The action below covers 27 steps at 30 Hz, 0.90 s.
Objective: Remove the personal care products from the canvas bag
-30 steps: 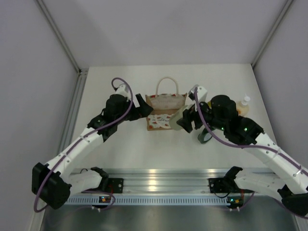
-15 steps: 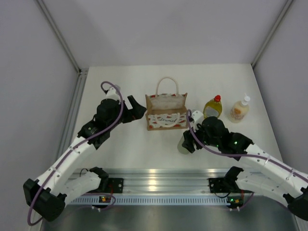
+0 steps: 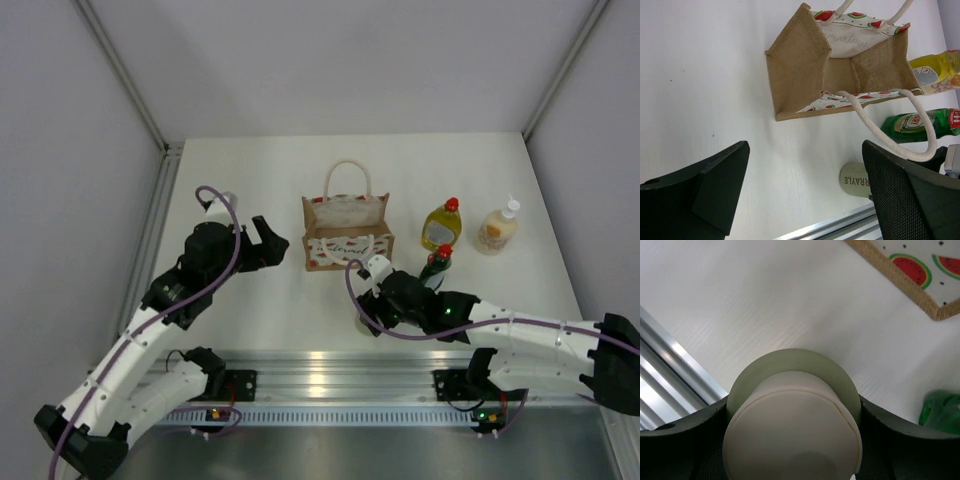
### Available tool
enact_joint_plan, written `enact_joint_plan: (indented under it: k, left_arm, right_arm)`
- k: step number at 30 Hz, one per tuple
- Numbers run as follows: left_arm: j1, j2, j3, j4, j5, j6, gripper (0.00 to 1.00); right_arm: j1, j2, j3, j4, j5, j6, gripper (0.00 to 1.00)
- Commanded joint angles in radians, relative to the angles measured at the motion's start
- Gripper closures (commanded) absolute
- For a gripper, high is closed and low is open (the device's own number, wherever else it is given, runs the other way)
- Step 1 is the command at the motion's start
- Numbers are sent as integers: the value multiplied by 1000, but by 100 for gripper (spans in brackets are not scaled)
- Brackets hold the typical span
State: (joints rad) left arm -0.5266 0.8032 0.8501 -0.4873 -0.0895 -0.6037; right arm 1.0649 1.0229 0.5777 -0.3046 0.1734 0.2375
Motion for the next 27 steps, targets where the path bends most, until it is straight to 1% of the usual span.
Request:
enact_joint_plan:
  k: [1,5,6,7,11,12,13,14,15,16,21,25,27]
  left_arm:
    - [-4,-55,20,-77,-38,42,2]
    - [-4,-114,41,-141,-44,51,2]
    - [-3,-124,46,-164,-47,53,2]
    - [-4,-131,53,-175,-53,59,2]
    - [-4,-157,70,-232,-87,82,2]
    - [-4,-163,72,-241,-95,85,2]
    - [-4,-167,73,-253,-113,94,2]
    - [-3,-171,73,-260,-124,97,2]
    - [-3,-174,73,-264,-133,99,2]
    - [-3,-179,75,-270,-145,101,2]
    - [-3,-183,102,-292,-162,123,2]
    - [-4,-183,132,-330,-246,163,2]
    - [-3,-185,141,-349,-304,174,2]
  right_arm:
    - [43,12,7,229,113,28,100]
    - [46,29,-13,256,132,37,100]
    - [46,34,-13,254,133,37,97]
    - [47,45,-13,254,135,39,80]
    - [49,58,0,237,144,48,35]
    - [50,60,4,226,143,46,32]
    - [50,60,7,222,144,46,25]
    - [52,57,16,214,146,48,21]
    - [53,55,19,210,144,46,14]
    - [55,51,24,196,144,43,1]
    - [58,-7,50,141,153,42,1]
    - [55,-96,70,78,210,48,1]
    - [56,-150,93,21,274,45,0]
